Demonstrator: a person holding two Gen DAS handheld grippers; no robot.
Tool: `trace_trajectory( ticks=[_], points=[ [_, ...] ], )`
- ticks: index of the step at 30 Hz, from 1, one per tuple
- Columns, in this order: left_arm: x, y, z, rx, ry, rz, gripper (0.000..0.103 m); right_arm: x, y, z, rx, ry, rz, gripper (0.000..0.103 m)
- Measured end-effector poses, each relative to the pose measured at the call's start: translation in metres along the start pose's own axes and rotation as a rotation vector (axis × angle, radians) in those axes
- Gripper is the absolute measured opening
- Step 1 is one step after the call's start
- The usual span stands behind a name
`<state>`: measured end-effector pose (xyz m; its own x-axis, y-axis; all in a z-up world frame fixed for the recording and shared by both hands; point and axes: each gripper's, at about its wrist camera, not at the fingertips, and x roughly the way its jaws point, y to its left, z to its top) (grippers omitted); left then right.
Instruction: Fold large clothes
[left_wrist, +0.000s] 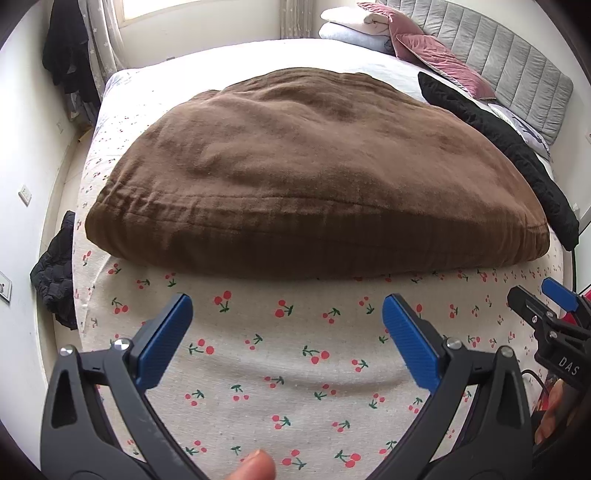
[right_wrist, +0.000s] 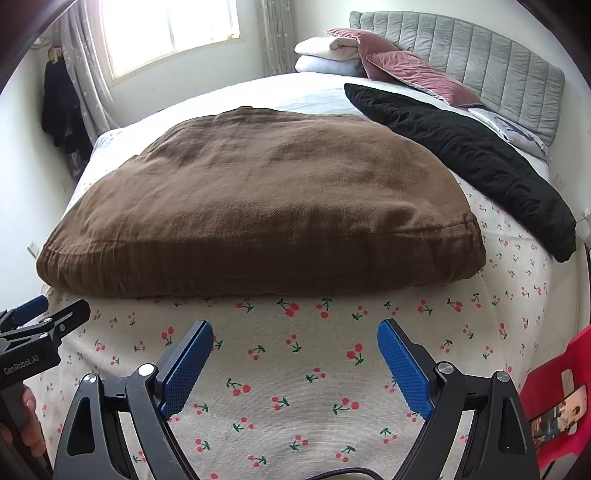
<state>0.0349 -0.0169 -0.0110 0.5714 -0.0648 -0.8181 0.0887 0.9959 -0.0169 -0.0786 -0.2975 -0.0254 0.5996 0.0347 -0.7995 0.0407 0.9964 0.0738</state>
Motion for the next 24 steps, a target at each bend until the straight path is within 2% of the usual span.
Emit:
trace_trajectory(
  ticks=[24],
  points=[
    [0.0000, 0.0057, 0.0020, -0.014, -0.001, -0.021, 0.102, 0.0040, 0.0032, -0.0028, -0.008, 0.013, 0.010, 0.092]
  ],
)
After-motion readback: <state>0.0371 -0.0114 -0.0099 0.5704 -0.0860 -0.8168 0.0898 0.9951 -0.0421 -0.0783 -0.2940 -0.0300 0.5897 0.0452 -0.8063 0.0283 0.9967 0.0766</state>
